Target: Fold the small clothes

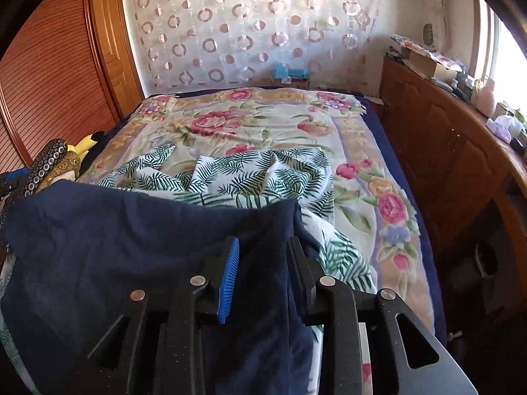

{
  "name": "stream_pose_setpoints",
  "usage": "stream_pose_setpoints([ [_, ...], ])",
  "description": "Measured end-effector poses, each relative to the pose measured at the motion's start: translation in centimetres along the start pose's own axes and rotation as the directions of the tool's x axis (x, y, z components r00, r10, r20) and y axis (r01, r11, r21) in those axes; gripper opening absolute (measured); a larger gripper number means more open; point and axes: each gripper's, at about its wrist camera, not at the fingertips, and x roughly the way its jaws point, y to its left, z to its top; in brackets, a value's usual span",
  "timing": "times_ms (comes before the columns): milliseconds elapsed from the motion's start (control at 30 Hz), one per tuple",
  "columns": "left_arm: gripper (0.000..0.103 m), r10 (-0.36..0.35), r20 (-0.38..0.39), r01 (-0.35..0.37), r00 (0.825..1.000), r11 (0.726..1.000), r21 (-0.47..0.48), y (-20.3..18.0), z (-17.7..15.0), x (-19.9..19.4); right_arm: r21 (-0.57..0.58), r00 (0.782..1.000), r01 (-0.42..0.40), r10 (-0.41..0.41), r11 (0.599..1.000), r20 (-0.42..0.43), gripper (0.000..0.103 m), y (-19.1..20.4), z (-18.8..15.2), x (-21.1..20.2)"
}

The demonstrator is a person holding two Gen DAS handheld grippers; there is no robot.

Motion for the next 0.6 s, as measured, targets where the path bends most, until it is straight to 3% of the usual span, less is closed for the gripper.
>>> stream_pose_setpoints([
  [167, 0.08, 0.054, 0.011, -0.054, 0.998, 0.998, -0.008, 0.5, -2.6, -1.9, 0.056, 0.999, -0.029, 0.027, 0.998, 0.025, 0.042, -0.1, -2.4, -3.3],
  [267, 0.08, 0.072, 0.008, -0.071, 0.997, 0.997, -0.029, 0.8, -4.3, -3.0, 0.059, 1.0, -0.018, 0.019, 0.998, -0.01, 0.048, 0.4, -4.1, -3.9],
  [500, 0.08, 0.109, -0.016, -0.11, 0.994, 0.992, -0.063, 1.9, -6.2, -4.7, 0.074, 0.997, 0.0, 0.005, 0.997, -0.071, 0.049, 1.0, -5.9, -4.6],
  [600, 0.072, 0.126, -0.015, -0.127, 0.992, 0.987, -0.097, 2.4, -6.6, -5.3, 0.104, 0.997, 0.0, 0.008, 0.995, -0.08, 0.049, 1.0, -5.9, -4.8],
])
